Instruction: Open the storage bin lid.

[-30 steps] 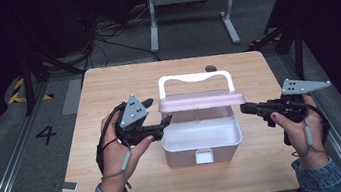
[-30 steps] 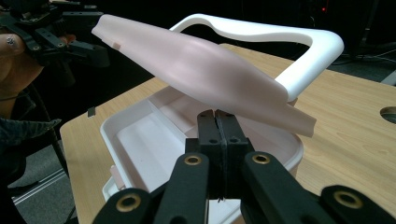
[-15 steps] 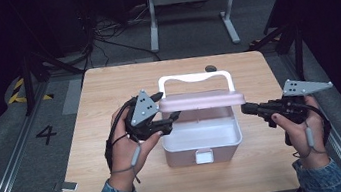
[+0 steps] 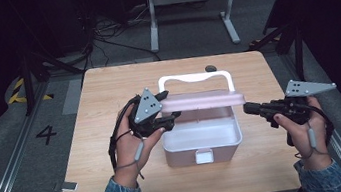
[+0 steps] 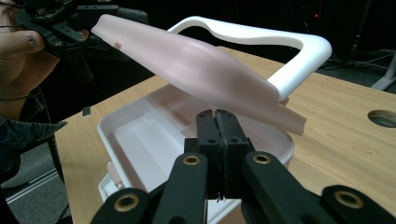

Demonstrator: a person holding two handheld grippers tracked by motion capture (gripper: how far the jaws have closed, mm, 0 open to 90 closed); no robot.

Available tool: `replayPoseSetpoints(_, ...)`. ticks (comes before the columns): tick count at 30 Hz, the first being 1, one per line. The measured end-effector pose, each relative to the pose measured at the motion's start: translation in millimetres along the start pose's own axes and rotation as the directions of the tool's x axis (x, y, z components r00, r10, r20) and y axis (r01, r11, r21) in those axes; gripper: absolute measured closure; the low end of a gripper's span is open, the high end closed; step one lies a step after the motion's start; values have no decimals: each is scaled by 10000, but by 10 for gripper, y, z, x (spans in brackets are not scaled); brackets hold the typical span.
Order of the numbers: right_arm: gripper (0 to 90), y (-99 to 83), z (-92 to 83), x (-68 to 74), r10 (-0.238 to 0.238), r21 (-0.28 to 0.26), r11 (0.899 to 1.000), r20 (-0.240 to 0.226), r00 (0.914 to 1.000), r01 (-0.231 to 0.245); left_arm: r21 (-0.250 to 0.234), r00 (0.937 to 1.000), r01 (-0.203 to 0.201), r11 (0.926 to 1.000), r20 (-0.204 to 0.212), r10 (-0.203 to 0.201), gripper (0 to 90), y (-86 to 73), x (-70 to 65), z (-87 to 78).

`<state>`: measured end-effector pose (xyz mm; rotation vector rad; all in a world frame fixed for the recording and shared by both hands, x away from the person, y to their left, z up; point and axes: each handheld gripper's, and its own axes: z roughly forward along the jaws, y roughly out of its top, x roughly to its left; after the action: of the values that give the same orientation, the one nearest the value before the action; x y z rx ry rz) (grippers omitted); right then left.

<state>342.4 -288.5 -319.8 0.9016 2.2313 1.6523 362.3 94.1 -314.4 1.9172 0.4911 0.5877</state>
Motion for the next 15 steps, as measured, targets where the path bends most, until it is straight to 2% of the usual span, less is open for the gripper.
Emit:
replayPoseSetpoints(2, 891, -7, -20, -2, 40, -22, 10000, 59, 10000, -40, 154, 9996, -213, 9997, -193, 216, 431, 4, 0, -4)
replayPoseSetpoints(3, 891, -11, -28, -3, 33, -66, 10000, 86, 10000, -32, 176, 9996, -199, 9996, -212, 203, 485, 1, 2, -5)
replayPoseSetpoints(4, 886, -13, -35, 0, 42, -53, 10000, 84, 10000, -41, 35, 9999, -27, 10000, -143, 27, 481, -6, 8, -1)
replayPoseSetpoints(7, 883, -21, -64, 2, 55, -114, 9999, 156, 9999, -53, -29, 9999, 37, 10000, -149, -37, 480, -10, 18, -2)
replayPoseSetpoints(8, 880, -27, -91, -8, 54, -112, 9999, 215, 9998, -52, -159, 9997, 76, 9998, -215, -80, 487, -11, 24, 3)
replayPoseSetpoints(13, 867, -63, -151, -40, 152, -109, 9998, 394, 9991, -148, -222, 9990, 110, 9997, -435, -120, 532, -15, 63, 5)
replayPoseSetpoints(15, 859, -91, -193, -64, 267, -119, 9996, 582, 9979, -260, -219, 9984, 294, 9993, -479, -304, 556, -20, 95, 13)
